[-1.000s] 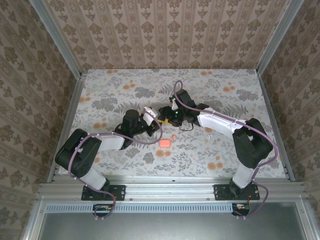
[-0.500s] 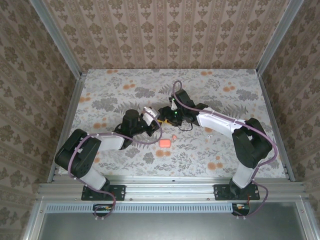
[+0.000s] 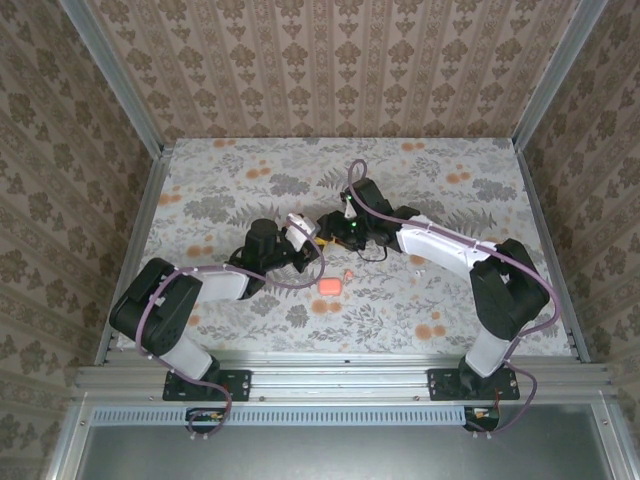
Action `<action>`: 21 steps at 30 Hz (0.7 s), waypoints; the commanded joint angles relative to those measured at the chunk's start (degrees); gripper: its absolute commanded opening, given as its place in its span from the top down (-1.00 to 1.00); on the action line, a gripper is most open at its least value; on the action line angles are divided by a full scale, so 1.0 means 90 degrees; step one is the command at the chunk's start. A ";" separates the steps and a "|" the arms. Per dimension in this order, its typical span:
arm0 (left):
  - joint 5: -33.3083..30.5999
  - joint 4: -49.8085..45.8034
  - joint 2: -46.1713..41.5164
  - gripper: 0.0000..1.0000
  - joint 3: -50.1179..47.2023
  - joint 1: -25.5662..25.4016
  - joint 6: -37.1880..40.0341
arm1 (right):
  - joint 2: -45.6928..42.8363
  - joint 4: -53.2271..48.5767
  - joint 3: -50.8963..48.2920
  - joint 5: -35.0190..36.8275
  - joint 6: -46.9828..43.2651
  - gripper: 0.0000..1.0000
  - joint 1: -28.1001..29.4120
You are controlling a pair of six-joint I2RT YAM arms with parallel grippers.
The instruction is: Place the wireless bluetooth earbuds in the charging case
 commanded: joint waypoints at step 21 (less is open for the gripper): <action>0.0155 0.0156 -0.0284 0.85 0.0048 -0.0022 0.0072 | -0.0056 0.0112 -0.0034 -0.0104 -0.0238 0.13 -0.0008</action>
